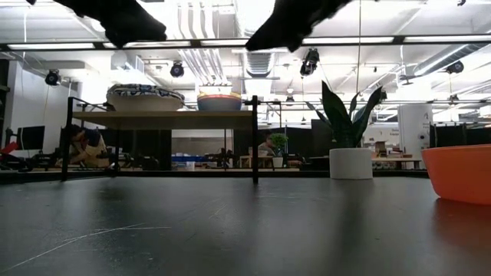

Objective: Place and stack bowls onto a shelf
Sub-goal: Stack the big white bowl on top of the big white bowl on the shelf

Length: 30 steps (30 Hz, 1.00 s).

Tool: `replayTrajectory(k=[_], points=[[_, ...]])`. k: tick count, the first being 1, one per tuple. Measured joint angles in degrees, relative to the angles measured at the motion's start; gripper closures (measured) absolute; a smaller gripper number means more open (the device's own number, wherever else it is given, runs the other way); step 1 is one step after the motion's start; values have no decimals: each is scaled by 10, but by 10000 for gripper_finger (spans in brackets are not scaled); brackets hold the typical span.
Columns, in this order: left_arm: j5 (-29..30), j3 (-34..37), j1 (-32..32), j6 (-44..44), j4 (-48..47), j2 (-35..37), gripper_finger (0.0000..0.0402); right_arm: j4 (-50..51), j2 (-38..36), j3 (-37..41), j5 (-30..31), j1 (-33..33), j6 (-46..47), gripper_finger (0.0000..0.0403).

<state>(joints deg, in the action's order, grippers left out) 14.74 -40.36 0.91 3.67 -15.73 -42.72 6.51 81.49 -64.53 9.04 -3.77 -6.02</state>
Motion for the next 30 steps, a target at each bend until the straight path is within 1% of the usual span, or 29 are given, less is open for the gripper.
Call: replayTrajectory(k=[3, 5, 7, 10, 12, 14, 16, 18, 20, 24, 27, 30], points=[[-85, -3, -1, 80, -2, -24, 277, -86, -51, 70, 0, -1, -29, 394], [-134, -12, -2, 154, 0, -47, 277, -123, -85, 107, 0, -1, -41, 394], [-157, -21, -11, 227, 12, -77, 277, -144, -117, 137, 0, -1, -55, 394], [-172, -40, -42, 316, 13, -129, 277, -171, -158, 169, 0, -1, -71, 394], [-197, -64, -61, 369, -15, -163, 277, -181, -181, 185, 0, -1, -83, 394], [-215, -97, -79, 423, -68, -192, 277, -184, -202, 195, -1, -1, -89, 394], [-202, -132, -100, 472, -140, -220, 277, -182, -217, 201, -1, -1, -95, 394], [-162, -164, -125, 532, -201, -250, 277, -171, -230, 205, -1, -1, -106, 394], [-143, -191, -151, 593, -235, -280, 277, -166, -236, 206, -2, -1, -128, 394], [-138, -231, -219, 703, -254, -342, 277, -167, -246, 206, -2, -1, -157, 394], [-129, -248, -273, 785, -259, -391, 277, -166, -252, 206, -2, -1, -164, 394], [-137, -258, -321, 886, -282, -436, 277, -167, -259, 206, -2, -1, -170, 394]])
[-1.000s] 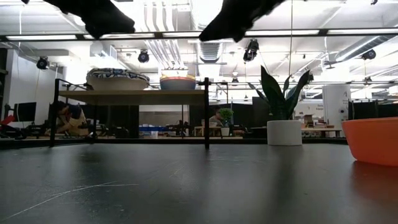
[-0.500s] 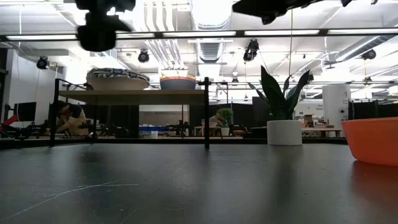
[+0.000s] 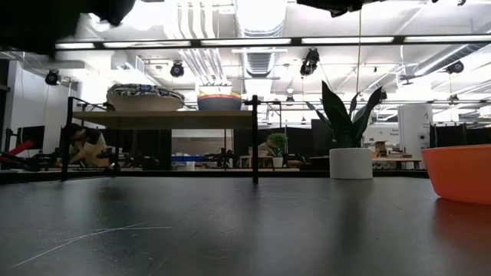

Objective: Place and stack bowls onto a shelf
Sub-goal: Stack the big white bowl on top of the big white bowl on the shelf

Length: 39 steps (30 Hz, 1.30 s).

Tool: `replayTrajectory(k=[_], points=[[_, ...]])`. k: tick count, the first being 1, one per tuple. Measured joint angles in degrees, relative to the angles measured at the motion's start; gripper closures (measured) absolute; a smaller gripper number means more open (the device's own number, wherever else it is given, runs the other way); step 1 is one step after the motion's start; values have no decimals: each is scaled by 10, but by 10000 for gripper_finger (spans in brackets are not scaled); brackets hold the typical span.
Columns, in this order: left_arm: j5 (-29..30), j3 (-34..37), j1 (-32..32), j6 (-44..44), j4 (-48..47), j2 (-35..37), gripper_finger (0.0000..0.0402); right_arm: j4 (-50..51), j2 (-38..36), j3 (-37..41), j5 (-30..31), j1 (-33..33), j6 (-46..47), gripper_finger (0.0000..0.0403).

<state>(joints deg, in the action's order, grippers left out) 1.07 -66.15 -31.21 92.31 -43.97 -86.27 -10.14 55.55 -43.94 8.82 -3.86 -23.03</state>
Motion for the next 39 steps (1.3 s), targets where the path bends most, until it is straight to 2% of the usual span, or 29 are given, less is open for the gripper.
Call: replayTrajectory(k=[4, 10, 15, 22, 30, 39], points=[[-6, -18, -60, 115, -32, -47, 277, -7, -6, 0, -7, 0, 1, 394], [-6, -64, -115, 189, -142, -98, 276, -14, -11, 0, -66, 0, 18, 394], [-2, -84, -123, 192, -196, -110, 256, -13, -11, 0, -74, 0, 31, 394], [11, -81, -124, 192, -172, -121, 220, -13, -11, 0, -74, 0, 44, 394], [10, -81, -124, 168, -160, -170, 230, -7, -10, 0, -74, 0, 46, 394], [7, -80, -123, 150, -155, -188, 247, -7, -10, 0, -74, 0, 52, 394]])
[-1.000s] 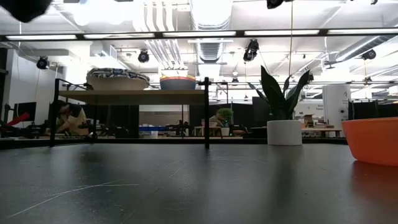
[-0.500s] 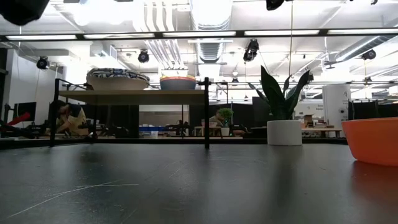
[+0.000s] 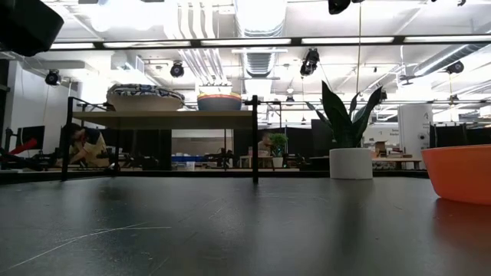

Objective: Place and stack bowls onto a shelf
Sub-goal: Stack the big white bowl on top of the big white bowl on the shelf

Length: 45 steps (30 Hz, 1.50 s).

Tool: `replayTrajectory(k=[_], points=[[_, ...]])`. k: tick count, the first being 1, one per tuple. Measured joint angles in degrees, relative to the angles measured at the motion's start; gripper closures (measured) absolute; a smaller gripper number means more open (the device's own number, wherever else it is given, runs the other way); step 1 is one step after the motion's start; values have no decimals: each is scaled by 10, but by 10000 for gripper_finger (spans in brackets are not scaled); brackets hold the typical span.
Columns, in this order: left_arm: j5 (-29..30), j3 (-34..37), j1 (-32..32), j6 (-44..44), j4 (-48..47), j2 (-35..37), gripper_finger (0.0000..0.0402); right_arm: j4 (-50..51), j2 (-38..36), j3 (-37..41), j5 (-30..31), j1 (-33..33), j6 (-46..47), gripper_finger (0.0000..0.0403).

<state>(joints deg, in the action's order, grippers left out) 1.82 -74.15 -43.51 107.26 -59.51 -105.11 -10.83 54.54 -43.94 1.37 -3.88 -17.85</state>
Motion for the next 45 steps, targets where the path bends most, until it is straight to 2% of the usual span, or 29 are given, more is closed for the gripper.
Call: replayTrajectory(k=[10, 23, 26, 31, 37, 41, 45], points=[[-2, 0, 0, -31, 0, -16, 284, 7, 0, 0, 0, 0, 14, 394], [-10, 0, 4, -84, -3, -15, 380, 17, 0, 0, 0, 0, 34, 394], [-10, -8, 5, -142, -5, -14, 396, 21, 0, 1, 0, 0, 39, 394], [-7, -46, 7, -271, -28, -13, 399, 32, 0, 1, 0, 0, 52, 394], [29, -98, 7, -423, -66, -14, 400, 38, 0, 1, 0, -16, 61, 394], [83, -138, 7, -512, -93, -14, 400, 42, 0, 1, 1, -37, 60, 394], [168, -185, 7, -575, -145, -14, 400, 48, 0, 1, 1, -57, 60, 394]])
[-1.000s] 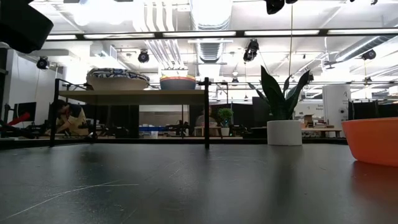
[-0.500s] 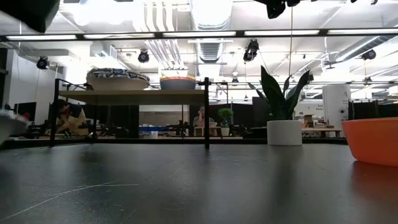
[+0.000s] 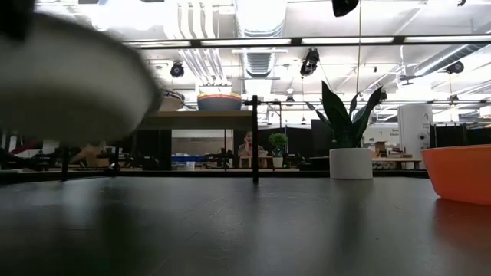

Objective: Place and stack bowls onto a shelf
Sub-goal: Stack the big white bowl on top of the big white bowl on the shelf

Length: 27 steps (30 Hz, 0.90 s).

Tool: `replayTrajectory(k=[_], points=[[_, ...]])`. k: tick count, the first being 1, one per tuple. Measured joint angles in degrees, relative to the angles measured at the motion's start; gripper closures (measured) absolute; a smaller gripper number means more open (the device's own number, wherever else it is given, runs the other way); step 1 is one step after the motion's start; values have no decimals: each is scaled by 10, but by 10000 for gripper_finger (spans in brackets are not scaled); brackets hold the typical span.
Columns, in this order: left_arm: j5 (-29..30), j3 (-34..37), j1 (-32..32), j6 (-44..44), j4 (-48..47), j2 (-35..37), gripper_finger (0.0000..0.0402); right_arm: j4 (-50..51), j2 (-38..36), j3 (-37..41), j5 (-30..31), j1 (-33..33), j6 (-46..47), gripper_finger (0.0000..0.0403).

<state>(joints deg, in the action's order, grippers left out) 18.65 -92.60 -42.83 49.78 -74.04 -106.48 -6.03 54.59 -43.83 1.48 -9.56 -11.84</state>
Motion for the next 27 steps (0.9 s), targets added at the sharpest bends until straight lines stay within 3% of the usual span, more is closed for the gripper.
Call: replayTrajectory(k=[8, 15, 23, 27], points=[[193, -138, 19, -76, -161, 1, 400, 1, 0, 0, 0, -37, -1, 394], [264, -185, 103, -237, -158, 40, 400, 1, 0, 0, 0, -49, -1, 394], [282, -156, 320, -308, -161, 114, 400, 4, 0, 0, 1, -50, 4, 394], [217, -142, 451, -328, -160, 149, 400, 8, 0, 0, 1, -50, 4, 394]])
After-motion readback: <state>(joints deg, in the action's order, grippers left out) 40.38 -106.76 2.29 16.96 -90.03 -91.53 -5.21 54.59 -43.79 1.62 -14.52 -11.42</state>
